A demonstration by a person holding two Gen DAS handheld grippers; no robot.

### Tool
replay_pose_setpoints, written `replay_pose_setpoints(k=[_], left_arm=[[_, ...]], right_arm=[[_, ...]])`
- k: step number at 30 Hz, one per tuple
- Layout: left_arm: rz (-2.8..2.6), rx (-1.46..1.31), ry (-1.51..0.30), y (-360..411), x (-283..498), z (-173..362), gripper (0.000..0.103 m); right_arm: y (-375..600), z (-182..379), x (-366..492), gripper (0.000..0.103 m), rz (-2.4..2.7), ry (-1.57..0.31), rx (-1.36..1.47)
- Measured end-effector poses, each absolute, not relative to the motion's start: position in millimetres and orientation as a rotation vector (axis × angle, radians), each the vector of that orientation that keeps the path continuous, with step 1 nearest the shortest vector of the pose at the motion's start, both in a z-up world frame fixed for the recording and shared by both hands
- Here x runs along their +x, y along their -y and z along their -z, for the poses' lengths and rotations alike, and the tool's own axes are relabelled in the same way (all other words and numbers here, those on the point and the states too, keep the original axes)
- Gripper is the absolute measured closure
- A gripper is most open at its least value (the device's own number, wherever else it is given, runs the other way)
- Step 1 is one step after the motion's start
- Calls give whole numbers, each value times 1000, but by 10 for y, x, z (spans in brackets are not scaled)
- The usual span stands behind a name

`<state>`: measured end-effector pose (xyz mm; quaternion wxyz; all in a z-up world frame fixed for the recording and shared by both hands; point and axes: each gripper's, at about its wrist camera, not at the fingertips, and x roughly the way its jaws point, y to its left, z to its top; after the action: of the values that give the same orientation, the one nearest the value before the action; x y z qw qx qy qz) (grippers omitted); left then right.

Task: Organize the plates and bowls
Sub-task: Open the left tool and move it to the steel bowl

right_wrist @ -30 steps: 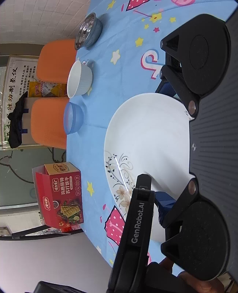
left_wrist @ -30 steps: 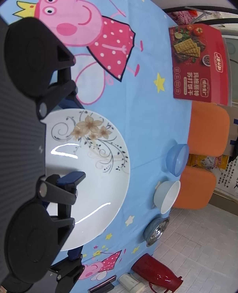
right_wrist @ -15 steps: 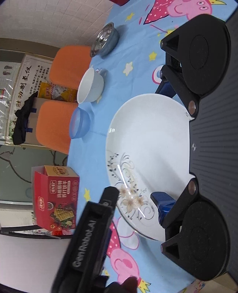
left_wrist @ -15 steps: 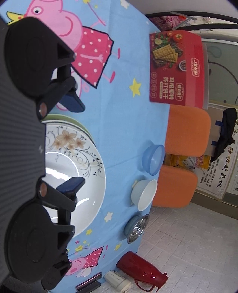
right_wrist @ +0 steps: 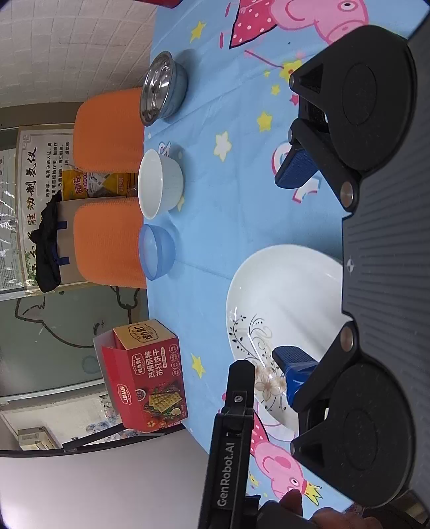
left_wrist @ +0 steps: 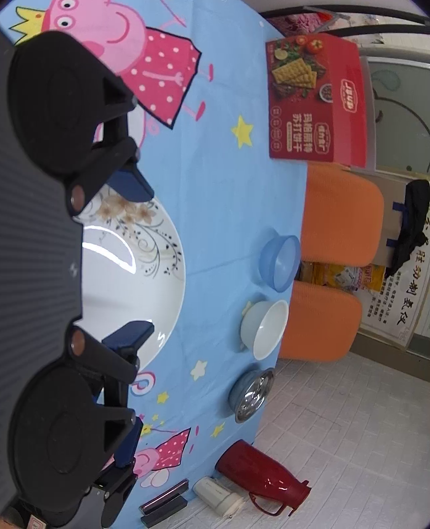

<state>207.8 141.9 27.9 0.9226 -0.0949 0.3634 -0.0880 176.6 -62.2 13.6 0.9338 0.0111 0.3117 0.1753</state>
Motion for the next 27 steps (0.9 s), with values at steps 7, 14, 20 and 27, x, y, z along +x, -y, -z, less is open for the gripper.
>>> replay_pose_setpoints(k=[7, 14, 20, 27], left_arm=[[247, -154, -777, -950, 2357, -342, 31], [288, -78, -822, -310, 2755, -335, 31], [322, 28, -837, 309, 3062, -307, 30], [368, 90, -839, 766, 3285, -283, 30]], right_arm=[[1318, -172, 1996, 14, -238, -635, 60], [1954, -190, 2225, 13, -138, -620, 83], [2346, -83, 2403, 13, -112, -638, 104], [2652, 1, 2563, 13, -102, -656, 113]])
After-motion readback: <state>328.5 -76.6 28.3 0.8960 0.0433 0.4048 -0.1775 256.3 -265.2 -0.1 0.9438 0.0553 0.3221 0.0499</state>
